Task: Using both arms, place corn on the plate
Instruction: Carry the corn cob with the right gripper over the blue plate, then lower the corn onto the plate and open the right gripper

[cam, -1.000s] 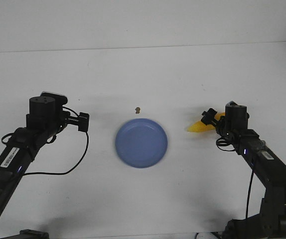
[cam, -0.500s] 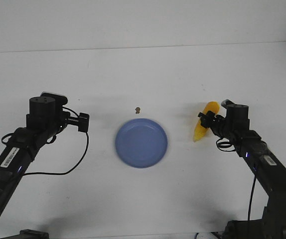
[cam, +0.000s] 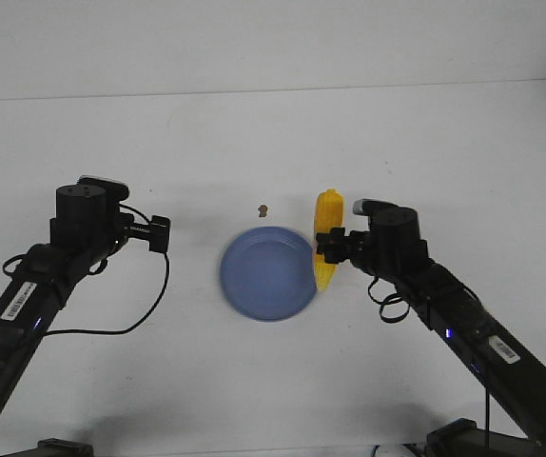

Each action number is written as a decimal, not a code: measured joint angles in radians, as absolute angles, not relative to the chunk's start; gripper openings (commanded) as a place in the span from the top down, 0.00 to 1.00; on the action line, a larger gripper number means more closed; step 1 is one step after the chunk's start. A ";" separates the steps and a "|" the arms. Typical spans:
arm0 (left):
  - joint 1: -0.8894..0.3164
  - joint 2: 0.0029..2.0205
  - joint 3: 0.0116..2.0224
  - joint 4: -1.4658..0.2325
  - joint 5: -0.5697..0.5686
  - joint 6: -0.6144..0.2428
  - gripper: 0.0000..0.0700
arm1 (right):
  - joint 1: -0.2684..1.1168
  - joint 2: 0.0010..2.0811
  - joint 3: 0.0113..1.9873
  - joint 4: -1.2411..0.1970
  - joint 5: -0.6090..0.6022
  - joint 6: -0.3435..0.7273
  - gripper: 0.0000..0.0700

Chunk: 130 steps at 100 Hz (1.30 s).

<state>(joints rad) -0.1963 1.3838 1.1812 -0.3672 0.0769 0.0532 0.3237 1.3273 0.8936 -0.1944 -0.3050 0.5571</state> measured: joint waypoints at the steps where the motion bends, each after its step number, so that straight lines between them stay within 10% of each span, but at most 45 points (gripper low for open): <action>1: -0.196 1.384 1.181 -0.367 0.077 0.053 0.00 | 0.332 1.331 0.894 -0.193 -0.299 0.557 0.69; 69: -0.196 1.384 1.181 -0.365 0.077 0.050 0.00 | 0.524 1.555 0.953 -0.122 -0.182 0.574 0.49; 87: -0.196 1.384 1.181 -0.367 0.077 0.050 0.00 | 0.534 1.555 0.956 -0.122 -0.183 0.574 0.00; 130: -0.196 1.384 1.181 -0.368 0.076 0.042 0.00 | 0.522 1.517 0.960 -0.126 -0.130 0.571 0.00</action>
<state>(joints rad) -0.1963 1.3838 1.1812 -0.3676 0.0761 0.0418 0.5220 1.5173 0.9604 -0.1261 -0.1303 0.5709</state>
